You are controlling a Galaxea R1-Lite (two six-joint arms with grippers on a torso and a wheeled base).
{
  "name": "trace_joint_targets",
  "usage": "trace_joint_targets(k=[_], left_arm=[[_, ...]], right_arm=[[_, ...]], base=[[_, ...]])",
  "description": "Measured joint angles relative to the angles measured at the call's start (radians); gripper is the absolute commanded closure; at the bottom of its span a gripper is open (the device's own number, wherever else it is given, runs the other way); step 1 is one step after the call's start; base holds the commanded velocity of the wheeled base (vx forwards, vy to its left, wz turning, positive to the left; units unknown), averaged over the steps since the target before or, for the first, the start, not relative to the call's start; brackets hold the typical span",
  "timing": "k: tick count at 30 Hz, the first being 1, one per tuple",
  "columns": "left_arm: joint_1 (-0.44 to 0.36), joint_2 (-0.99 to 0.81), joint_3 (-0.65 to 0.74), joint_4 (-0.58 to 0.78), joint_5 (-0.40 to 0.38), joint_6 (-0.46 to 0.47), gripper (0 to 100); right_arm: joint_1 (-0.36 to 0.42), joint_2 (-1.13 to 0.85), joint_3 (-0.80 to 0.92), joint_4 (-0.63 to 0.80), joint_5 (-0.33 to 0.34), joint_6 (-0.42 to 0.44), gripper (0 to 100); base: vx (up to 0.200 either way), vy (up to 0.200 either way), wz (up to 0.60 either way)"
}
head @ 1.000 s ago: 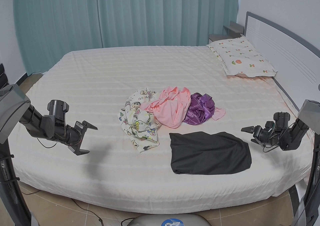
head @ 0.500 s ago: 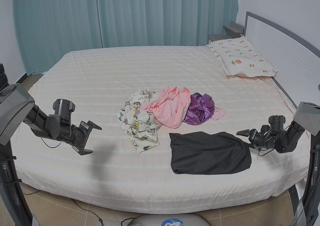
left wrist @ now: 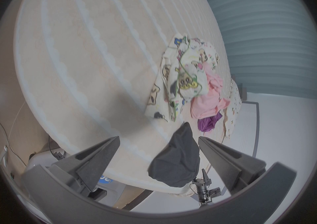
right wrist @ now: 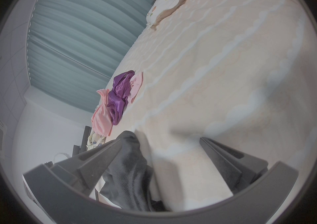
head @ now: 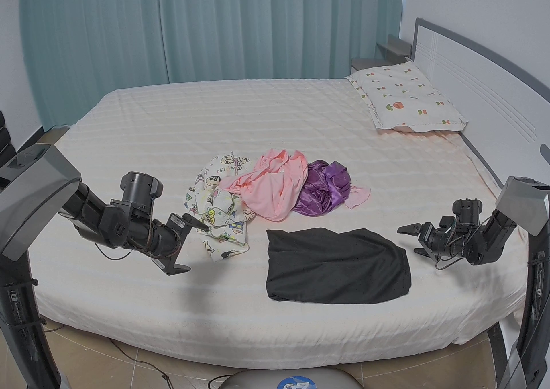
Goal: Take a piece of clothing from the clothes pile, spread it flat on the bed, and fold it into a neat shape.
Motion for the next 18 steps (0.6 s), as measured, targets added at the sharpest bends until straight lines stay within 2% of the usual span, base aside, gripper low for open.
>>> trace_joint_targets(k=[13, 18], left_arm=[[-0.026, 0.002, 0.016, -0.005, 0.036, 0.002, 0], [-0.034, 0.006, 0.011, -0.003, 0.036, 0.001, 0]], right_arm=[[0.032, -0.01, 0.018, -0.002, -0.006, -0.001, 0], [0.041, -0.013, 0.022, -0.003, -0.008, -0.001, 0]], base=[[0.0, 0.0, 0.0], [-0.2, -0.2, 0.0]])
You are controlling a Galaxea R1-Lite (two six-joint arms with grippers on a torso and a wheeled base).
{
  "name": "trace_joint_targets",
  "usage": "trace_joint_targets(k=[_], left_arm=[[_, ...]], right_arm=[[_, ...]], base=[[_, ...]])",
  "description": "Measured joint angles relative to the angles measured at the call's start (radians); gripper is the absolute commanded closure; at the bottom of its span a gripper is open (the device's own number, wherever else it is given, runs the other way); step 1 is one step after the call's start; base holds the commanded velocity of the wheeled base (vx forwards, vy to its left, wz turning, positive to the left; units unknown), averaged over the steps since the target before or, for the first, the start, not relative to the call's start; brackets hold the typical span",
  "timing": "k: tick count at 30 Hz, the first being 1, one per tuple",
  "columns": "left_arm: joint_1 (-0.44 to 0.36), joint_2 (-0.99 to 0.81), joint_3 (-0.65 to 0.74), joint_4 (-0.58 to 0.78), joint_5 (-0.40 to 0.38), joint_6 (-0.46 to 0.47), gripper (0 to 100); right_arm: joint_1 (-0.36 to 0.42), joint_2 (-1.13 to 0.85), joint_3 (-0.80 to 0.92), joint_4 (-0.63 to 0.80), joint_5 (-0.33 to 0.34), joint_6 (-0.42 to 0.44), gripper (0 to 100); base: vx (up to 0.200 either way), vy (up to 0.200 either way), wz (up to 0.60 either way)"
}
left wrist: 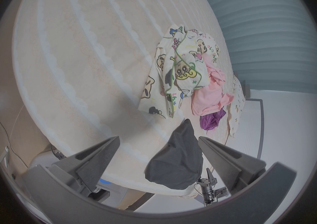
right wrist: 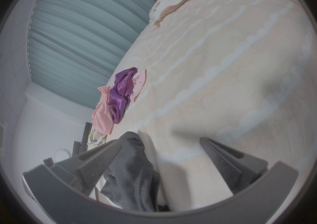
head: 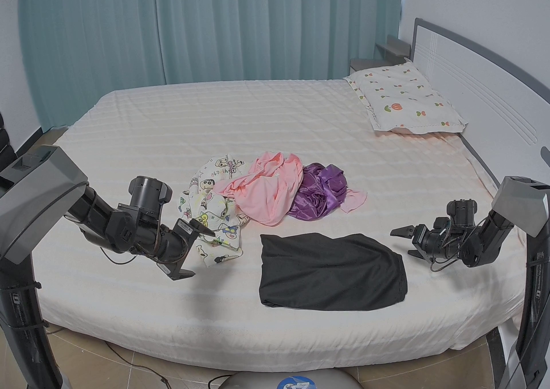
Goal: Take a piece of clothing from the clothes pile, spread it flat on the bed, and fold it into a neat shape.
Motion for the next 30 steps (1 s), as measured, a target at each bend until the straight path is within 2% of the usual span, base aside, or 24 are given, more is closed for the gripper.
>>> trace_joint_targets(k=[8, 16, 20, 30], left_arm=[[-0.001, 0.002, -0.002, -0.001, 0.0, 0.001, 0], [-0.002, 0.002, -0.001, -0.002, 0.001, 0.0, 0], [-0.001, 0.003, -0.003, -0.005, 0.034, -0.001, 0], [-0.001, 0.004, -0.003, -0.005, 0.045, 0.0, 0]], right_arm=[[0.014, -0.002, 0.022, -0.046, -0.002, 0.001, 0], [0.047, -0.006, 0.05, -0.095, -0.007, 0.003, 0], [0.063, -0.007, 0.062, -0.16, -0.029, 0.034, 0], [0.106, -0.006, 0.082, -0.195, -0.04, 0.077, 0]], base=[[-0.2, -0.2, 0.0], [0.0, 0.0, 0.0], [0.0, 0.0, 0.0], [0.2, 0.0, 0.0]])
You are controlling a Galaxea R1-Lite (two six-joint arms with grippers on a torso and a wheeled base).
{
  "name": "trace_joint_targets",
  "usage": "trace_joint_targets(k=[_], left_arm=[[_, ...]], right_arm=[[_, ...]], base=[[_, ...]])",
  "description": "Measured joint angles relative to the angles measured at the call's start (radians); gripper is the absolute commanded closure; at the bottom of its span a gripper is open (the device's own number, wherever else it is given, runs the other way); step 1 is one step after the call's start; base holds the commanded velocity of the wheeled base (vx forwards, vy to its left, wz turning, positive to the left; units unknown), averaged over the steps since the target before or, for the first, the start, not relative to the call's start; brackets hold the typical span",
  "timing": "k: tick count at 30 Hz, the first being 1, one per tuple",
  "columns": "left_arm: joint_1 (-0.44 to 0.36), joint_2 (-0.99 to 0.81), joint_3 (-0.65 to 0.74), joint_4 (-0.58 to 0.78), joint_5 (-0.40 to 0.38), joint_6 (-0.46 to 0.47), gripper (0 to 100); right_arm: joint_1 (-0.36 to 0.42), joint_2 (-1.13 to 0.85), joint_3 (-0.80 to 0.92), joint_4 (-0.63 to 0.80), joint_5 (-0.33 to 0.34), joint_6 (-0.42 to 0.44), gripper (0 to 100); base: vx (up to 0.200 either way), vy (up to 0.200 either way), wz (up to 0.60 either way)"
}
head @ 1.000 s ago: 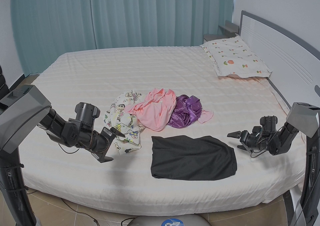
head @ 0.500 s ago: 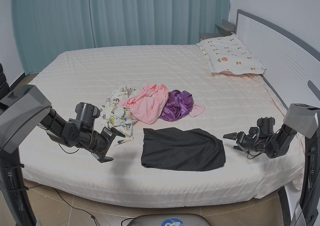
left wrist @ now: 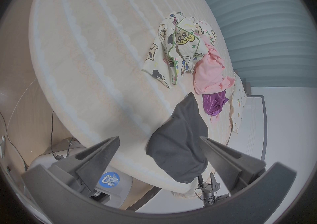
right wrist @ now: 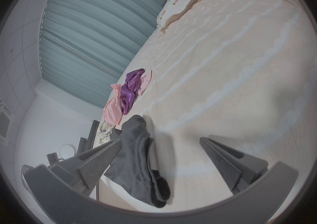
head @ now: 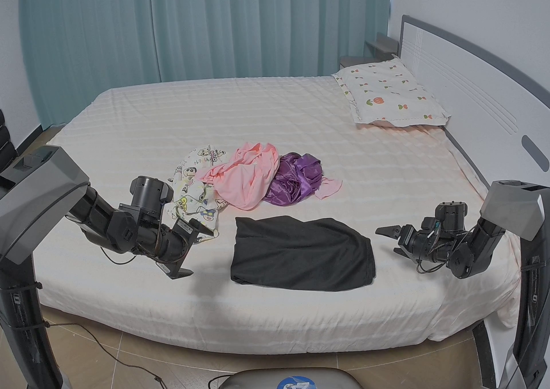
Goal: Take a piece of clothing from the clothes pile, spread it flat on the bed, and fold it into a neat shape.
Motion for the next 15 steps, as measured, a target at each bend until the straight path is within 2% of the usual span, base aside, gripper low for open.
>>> trace_joint_targets(k=[6, 11, 15], left_arm=[[0.001, 0.0, 0.0, -0.001, 0.0, -0.001, 0], [0.0, 0.0, 0.0, -0.001, 0.0, -0.003, 0], [0.001, 0.0, -0.003, 0.0, 0.001, -0.003, 0]], right_arm=[[0.031, 0.001, -0.01, -0.001, -0.001, 0.063, 0], [0.049, 0.007, -0.018, -0.011, -0.003, 0.071, 0], [0.057, 0.016, -0.011, -0.013, -0.003, 0.069, 0]], base=[[0.2, 0.0, 0.0], [0.2, 0.0, 0.0], [0.0, 0.0, 0.0]])
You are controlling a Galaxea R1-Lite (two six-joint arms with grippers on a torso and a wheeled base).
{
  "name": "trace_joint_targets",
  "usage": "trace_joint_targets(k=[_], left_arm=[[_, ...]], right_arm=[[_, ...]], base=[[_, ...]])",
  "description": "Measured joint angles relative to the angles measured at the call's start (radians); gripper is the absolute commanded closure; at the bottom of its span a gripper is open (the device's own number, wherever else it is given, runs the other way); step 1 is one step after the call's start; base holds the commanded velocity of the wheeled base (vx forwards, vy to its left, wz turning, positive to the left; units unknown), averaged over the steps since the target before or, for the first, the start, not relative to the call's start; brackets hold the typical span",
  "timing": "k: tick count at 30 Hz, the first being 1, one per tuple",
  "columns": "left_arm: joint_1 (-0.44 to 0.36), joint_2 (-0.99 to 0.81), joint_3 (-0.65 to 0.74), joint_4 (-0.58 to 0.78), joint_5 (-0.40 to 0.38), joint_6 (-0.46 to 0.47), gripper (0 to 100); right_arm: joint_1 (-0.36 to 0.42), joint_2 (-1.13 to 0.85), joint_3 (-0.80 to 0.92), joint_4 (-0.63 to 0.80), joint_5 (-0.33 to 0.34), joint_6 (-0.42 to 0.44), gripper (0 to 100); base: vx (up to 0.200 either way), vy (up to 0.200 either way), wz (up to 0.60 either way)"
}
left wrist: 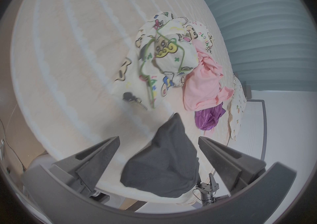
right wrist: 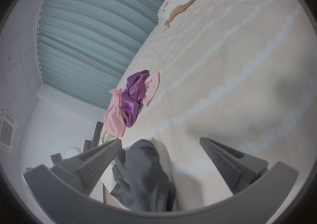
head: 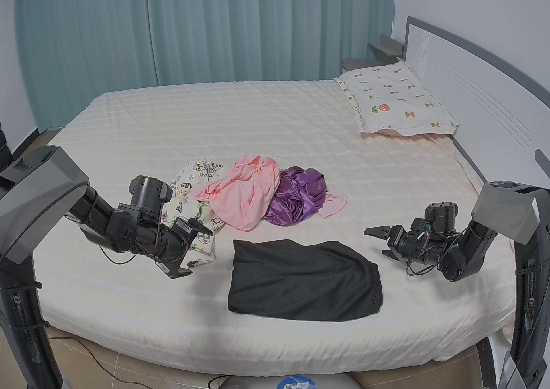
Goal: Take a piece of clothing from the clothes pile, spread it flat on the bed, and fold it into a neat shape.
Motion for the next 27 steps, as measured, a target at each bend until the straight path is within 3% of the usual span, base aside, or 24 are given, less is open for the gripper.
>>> trace_joint_targets(k=[5, 10, 18, 19, 27], left_arm=[[-0.001, 0.0, -0.001, 0.0, 0.001, 0.0, 0], [-0.001, 0.0, 0.0, 0.0, 0.001, 0.0, 0], [-0.001, 0.0, 0.0, 0.001, 0.002, 0.001, 0], [-0.001, 0.0, 0.0, 0.0, 0.002, 0.001, 0], [-0.001, 0.001, 0.0, 0.0, 0.002, 0.002, 0]], right_arm=[[0.024, 0.001, 0.029, 0.0, 0.001, -0.022, 0], [0.044, -0.001, 0.073, 0.001, 0.009, -0.111, 0], [0.099, -0.007, 0.117, -0.019, 0.012, -0.139, 0], [0.108, -0.008, 0.123, -0.028, 0.012, -0.139, 100], [0.125, -0.014, 0.137, -0.055, 0.014, -0.122, 100]], base=[[0.0, 0.0, 0.0], [0.0, 0.0, 0.0], [0.0, 0.0, 0.0], [0.0, 0.0, 0.0], [0.0, 0.0, 0.0]])
